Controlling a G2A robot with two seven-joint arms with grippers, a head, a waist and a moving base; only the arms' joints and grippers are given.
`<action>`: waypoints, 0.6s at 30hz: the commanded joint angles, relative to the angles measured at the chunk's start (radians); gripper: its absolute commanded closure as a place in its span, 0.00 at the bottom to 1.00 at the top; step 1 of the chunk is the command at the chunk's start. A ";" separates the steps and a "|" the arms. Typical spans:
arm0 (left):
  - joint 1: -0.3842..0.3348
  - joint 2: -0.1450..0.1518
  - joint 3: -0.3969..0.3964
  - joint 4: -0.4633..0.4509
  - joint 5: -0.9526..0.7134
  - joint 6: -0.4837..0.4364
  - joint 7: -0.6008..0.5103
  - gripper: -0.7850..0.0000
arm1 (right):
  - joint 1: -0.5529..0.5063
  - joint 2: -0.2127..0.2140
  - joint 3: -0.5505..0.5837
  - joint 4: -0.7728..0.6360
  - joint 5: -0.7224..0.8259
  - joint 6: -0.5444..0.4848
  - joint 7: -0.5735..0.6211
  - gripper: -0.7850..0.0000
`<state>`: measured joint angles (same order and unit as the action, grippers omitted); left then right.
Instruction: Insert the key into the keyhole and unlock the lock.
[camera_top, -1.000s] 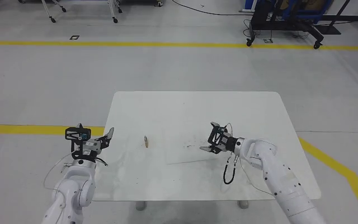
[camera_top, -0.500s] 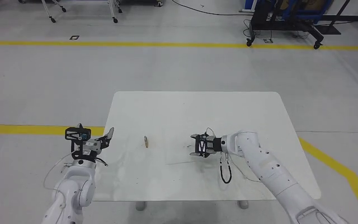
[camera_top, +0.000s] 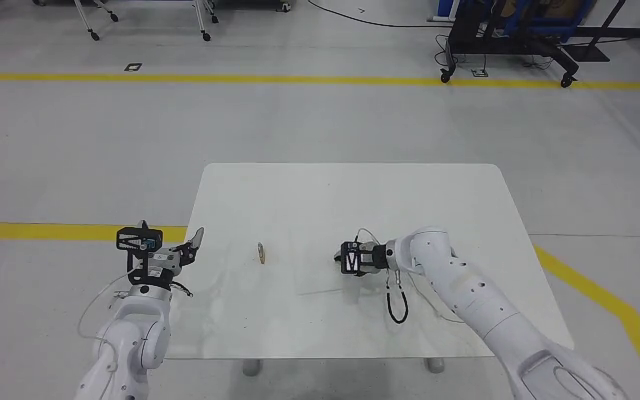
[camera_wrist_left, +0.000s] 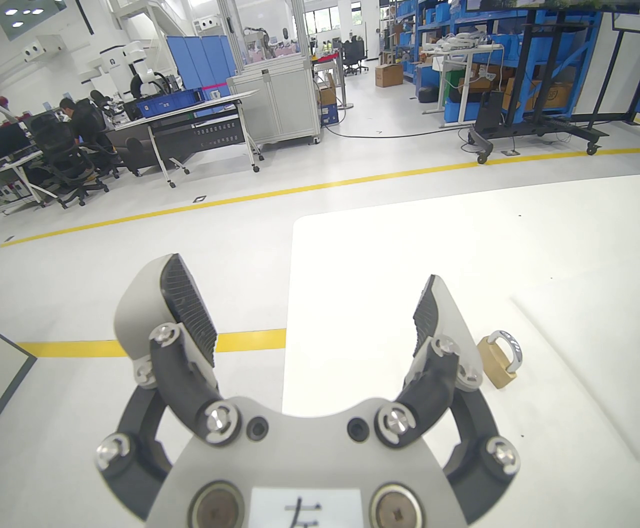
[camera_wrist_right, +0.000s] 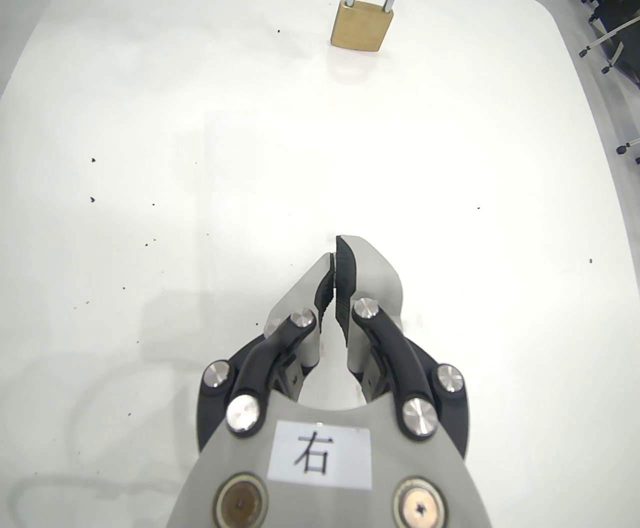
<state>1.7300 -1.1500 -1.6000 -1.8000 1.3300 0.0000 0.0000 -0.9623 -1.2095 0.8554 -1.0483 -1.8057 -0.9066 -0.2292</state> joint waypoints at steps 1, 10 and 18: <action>0.000 0.000 0.000 0.000 0.000 0.000 0.000 0.00 | 0.001 0.002 -0.001 -0.005 -0.004 0.003 -0.009 1.00; 0.000 0.000 0.000 0.000 0.000 0.000 0.000 0.00 | -0.042 0.040 0.045 -0.080 -0.056 0.023 -0.097 1.00; 0.000 0.000 0.000 0.000 0.000 0.000 0.000 0.00 | -0.057 0.051 0.070 -0.084 -0.053 0.028 -0.127 1.00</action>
<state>1.7300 -1.1500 -1.6000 -1.8000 1.3300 0.0000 0.0000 -1.0197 -1.1583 0.9256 -1.1319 -1.8585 -0.8785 -0.3560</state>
